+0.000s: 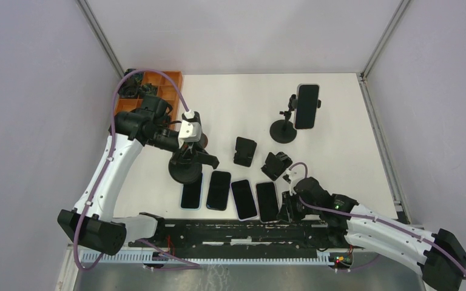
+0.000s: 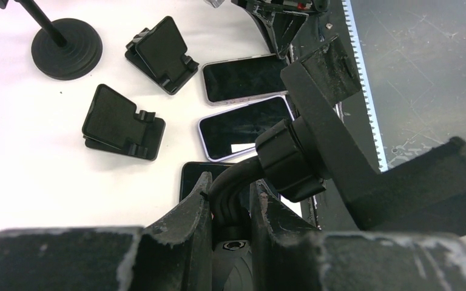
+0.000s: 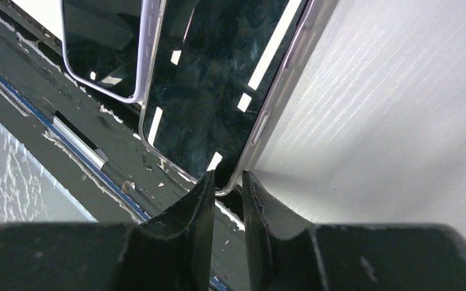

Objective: Remove the phone from the phone stand

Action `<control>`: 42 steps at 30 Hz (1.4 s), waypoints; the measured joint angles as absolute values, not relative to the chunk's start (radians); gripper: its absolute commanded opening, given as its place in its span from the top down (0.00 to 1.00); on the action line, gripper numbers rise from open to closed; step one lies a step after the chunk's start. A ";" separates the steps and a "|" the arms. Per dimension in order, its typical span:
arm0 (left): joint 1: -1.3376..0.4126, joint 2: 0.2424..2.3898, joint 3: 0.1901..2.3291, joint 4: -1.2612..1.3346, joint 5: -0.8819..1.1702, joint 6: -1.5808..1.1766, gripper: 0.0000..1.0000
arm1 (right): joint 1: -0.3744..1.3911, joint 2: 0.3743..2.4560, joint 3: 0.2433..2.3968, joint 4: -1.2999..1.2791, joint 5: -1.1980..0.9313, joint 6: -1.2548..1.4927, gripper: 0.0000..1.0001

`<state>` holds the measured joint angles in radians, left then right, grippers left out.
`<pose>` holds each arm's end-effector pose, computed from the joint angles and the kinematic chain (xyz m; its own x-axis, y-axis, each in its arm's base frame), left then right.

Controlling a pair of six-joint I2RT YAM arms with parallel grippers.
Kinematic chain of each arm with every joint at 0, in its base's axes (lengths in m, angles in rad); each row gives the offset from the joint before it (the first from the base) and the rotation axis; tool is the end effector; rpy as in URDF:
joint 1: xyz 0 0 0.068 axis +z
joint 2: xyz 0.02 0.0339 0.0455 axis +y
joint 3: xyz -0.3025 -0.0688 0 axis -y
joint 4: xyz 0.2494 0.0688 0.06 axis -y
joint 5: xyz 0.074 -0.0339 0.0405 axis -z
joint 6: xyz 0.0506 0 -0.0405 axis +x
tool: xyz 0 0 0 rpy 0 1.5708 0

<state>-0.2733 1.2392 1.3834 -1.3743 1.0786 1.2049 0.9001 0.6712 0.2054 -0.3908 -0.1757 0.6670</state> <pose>0.1732 -0.0949 0.4025 0.0592 0.4417 -0.8952 0.9946 -0.1032 0.0148 0.0639 0.0948 0.1497 -0.8902 -0.1420 -0.4329 -0.3714 0.7765 0.5090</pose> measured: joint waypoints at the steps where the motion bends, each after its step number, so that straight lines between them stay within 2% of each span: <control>1: -0.273 1.240 1.385 -1.375 1.078 1.201 0.98 | 0.905 0.679 0.211 -0.395 -0.176 0.669 0.71; 4: -0.273 1.242 1.393 -1.374 1.078 1.196 0.98 | 0.914 0.699 0.243 -0.452 -0.173 0.662 0.65; 13: -0.273 1.242 1.396 -1.369 1.077 1.187 0.98 | 0.919 0.669 0.257 -0.592 -0.193 0.667 0.68; 19: -0.273 1.243 1.398 -1.365 1.078 1.186 0.98 | 0.933 0.665 0.209 -0.502 -0.204 0.722 0.71; 30: -0.273 1.244 1.404 -1.359 1.077 1.185 0.98 | 1.004 0.796 0.173 -0.225 -0.190 0.827 0.76; 42: -0.273 1.245 1.409 -1.343 1.079 1.164 0.98 | 1.006 0.851 0.218 -0.204 -0.181 0.813 0.62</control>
